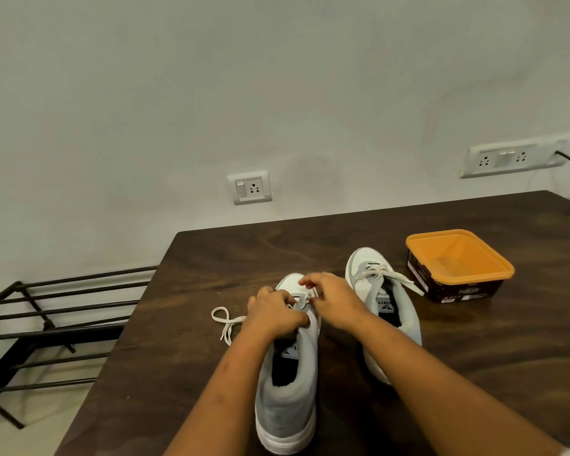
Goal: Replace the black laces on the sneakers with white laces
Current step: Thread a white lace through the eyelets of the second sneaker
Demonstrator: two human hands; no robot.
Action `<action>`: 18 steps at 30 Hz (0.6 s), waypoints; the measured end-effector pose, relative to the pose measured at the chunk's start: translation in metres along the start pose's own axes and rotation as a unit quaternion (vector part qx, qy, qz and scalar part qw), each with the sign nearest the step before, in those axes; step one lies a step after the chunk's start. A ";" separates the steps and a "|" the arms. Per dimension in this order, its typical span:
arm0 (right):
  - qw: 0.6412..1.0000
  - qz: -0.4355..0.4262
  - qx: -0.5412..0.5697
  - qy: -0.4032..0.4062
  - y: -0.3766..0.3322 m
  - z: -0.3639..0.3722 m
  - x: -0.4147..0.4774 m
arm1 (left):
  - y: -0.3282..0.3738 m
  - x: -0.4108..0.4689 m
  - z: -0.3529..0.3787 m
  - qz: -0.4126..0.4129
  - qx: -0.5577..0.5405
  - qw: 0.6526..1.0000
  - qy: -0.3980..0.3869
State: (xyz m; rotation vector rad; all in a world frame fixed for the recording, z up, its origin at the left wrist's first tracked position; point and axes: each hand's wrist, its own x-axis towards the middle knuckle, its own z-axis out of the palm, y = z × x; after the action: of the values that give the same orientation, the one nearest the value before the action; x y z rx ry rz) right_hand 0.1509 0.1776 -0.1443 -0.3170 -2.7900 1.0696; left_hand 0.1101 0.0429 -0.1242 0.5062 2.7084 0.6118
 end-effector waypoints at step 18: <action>0.970 0.152 0.120 0.143 -0.001 0.006 0.005 | -0.002 0.002 0.001 -0.013 -0.070 0.997 -0.010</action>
State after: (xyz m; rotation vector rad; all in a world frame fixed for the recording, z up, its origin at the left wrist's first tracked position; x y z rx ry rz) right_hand 0.1452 0.1746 -0.1478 -0.8180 -2.3761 1.2923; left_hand 0.1082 0.0419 -0.1263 0.4364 2.6258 0.7798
